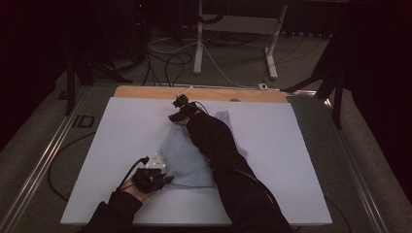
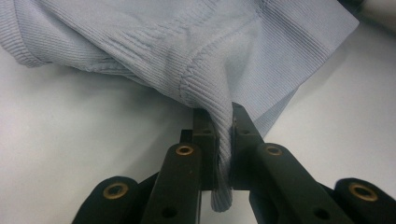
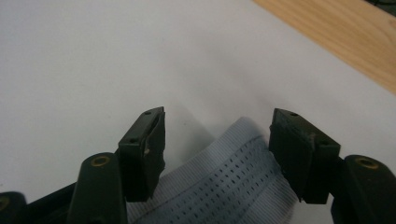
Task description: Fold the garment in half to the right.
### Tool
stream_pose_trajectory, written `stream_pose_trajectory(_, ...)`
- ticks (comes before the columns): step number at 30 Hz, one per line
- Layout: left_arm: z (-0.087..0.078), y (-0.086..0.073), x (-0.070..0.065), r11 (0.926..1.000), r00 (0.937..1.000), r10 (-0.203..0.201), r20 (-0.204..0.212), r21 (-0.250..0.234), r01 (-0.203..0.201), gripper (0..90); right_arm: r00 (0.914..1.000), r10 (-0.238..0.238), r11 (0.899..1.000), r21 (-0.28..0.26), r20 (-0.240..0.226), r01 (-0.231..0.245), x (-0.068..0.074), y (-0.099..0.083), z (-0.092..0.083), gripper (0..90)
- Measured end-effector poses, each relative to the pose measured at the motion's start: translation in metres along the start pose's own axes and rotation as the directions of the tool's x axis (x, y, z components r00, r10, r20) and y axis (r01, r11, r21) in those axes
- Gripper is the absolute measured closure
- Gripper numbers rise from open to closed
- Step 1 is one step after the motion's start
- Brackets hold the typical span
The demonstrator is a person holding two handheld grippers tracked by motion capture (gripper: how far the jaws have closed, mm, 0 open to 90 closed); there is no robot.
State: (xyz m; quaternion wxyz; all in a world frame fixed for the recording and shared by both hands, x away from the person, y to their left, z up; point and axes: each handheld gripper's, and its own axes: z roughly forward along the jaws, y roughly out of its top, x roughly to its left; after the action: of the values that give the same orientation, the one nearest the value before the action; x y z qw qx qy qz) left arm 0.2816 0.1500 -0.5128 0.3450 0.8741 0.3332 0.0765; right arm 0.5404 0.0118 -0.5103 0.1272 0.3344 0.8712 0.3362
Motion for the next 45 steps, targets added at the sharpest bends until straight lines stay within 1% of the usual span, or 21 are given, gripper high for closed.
stream_pose_trajectory(5, 0.0, 0.0, 0.0, 1.0, 1.0, -0.001, -0.001, 0.0, 0.001, 85.7, 0.9999, 0.003, 1.0, 0.021, 0.01, -0.003, -0.001, -0.003, 0.005, 40.9)
stream_pose_trajectory(9, 0.002, 0.0, 0.0, 1.0, 1.0, -0.003, 0.002, 0.001, 0.003, 85.7, 0.9997, 0.005, 0.999, 0.035, 0.023, -0.006, -0.001, -0.004, 0.007, 46.9)
stream_pose_trajectory(10, 0.002, 0.0, 0.0, 1.0, 1.0, -0.001, 0.001, 0.005, 0.001, 85.7, 0.9991, -0.021, 0.998, 0.056, 0.037, 0.019, 0.0, -0.005, 0.009, 50.4)
stream_pose_trajectory(11, 0.002, 0.0, -0.001, 1.0, 1.0, -0.001, 0.0, 0.006, 0.001, 85.7, 0.9991, -0.021, 0.998, 0.056, 0.037, 0.019, 0.0, -0.005, 0.009, 50.4)
stream_pose_trajectory(12, 0.002, 0.0, 0.0, 1.0, 1.0, 0.0, 0.001, 0.007, 0.0, 85.7, 0.9973, -0.05, 0.997, 0.066, 0.053, 0.047, 0.0, -0.005, 0.009, 52.1)
stream_pose_trajectory(13, 0.002, 0.0, 0.0, 1.0, 1.0, -0.001, 0.002, 0.007, 0.001, 85.6, 0.9967, -0.055, 0.996, 0.068, 0.059, 0.051, 0.0, -0.005, 0.009, 53.4)
stream_pose_trajectory(14, 0.002, 0.0, -0.001, 1.0, 1.0, -0.002, 0.003, 0.008, 0.002, 85.7, 0.9955, -0.059, 0.996, 0.074, 0.074, 0.054, 0.001, -0.005, 0.009, 58.6)
stream_pose_trajectory(15, 0.002, 0.0, -0.001, 1.0, 1.0, -0.002, 0.003, 0.008, 0.002, 85.7, 0.9955, -0.059, 0.996, 0.074, 0.074, 0.054, 0.001, -0.005, 0.009, 58.6)
stream_pose_trajectory(16, 0.002, 0.0, -0.001, 1.0, 1.0, 0.002, 0.003, 0.01, -0.002, 85.7, 0.9949, -0.072, 0.994, 0.083, 0.071, 0.066, 0.003, -0.004, 0.008, 65.0)
stream_pose_trajectory(17, 0.003, 0.0, -0.001, 1.0, 1.0, 0.002, 0.003, 0.009, -0.002, 85.7, 0.9949, -0.072, 0.994, 0.083, 0.071, 0.066, 0.003, -0.004, 0.008, 65.0)
stream_pose_trajectory(19, 0.003, 0.0, -0.001, 1.0, 1.0, 0.001, 0.003, 0.009, -0.001, 85.7, 0.9936, -0.085, 0.993, 0.093, 0.074, 0.078, 0.004, -0.003, 0.008, 71.4)
stream_pose_trajectory(20, 0.003, -0.001, -0.001, 1.0, 1.0, -0.002, 0.002, 0.007, 0.002, 85.7, 0.9911, -0.096, 0.991, 0.102, 0.092, 0.086, 0.006, -0.003, 0.008, 77.4)
stream_pose_trajectory(22, 0.003, -0.001, -0.001, 1.0, 1.0, -0.003, 0.003, 0.009, 0.003, 85.7, 0.9893, -0.114, 0.988, 0.115, 0.092, 0.103, 0.007, -0.001, 0.008, 80.6)
stream_pose_trajectory(24, 0.004, -0.001, 0.0, 0.9999, 0.9999, -0.009, 0.007, 0.008, 0.009, 85.7, 0.9864, -0.128, 0.985, 0.128, 0.102, 0.115, 0.01, 0.0, 0.008, 82.6)
stream_pose_trajectory(29, 0.003, -0.001, 0.001, 0.9999, 0.9999, -0.013, 0.009, 0.007, 0.012, 85.7, 0.986, -0.126, 0.986, 0.124, 0.109, 0.112, 0.01, 0.0, 0.006, 84.4)
stream_pose_trajectory(30, 0.003, -0.001, 0.001, 0.9999, 0.9999, -0.014, 0.01, 0.006, 0.014, 85.7, 0.9888, -0.112, 0.99, 0.099, 0.1, 0.102, 0.008, -0.001, 0.003, 84.5)
stream_pose_trajectory(33, 0.003, -0.001, 0.0, 1.0, 0.9999, -0.008, 0.01, 0.003, 0.008, 85.7, 0.989, -0.114, 0.99, 0.089, 0.094, 0.106, 0.006, -0.001, 0.0, 84.5)
stream_pose_trajectory(34, 0.002, 0.0, 0.0, 1.0, 0.9999, -0.009, 0.011, 0.002, 0.009, 85.7, 0.9899, -0.105, 0.993, 0.071, 0.095, 0.099, 0.005, 0.002, -0.005, 84.5)
stream_pose_trajectory(39, 0.0, 0.002, -0.003, 1.0, 0.9999, -0.002, 0.013, -0.004, 0.002, 85.8, 0.992, -0.101, 0.994, 0.047, 0.076, 0.097, 0.002, 0.007, -0.016, 84.5)
stream_pose_trajectory(42, -0.003, 0.005, -0.005, 1.0, 0.9999, 0.006, 0.014, -0.008, -0.006, 85.7, 0.9927, -0.091, 0.996, 0.03, 0.079, 0.089, 0.001, 0.008, -0.02, 84.6)
stream_pose_trajectory(45, -0.005, 0.007, -0.007, 0.9999, 0.9997, 0.014, 0.018, -0.01, -0.014, 85.7, 0.9909, -0.106, 0.994, 0.027, 0.082, 0.104, 0.001, 0.01, -0.026, 84.6)
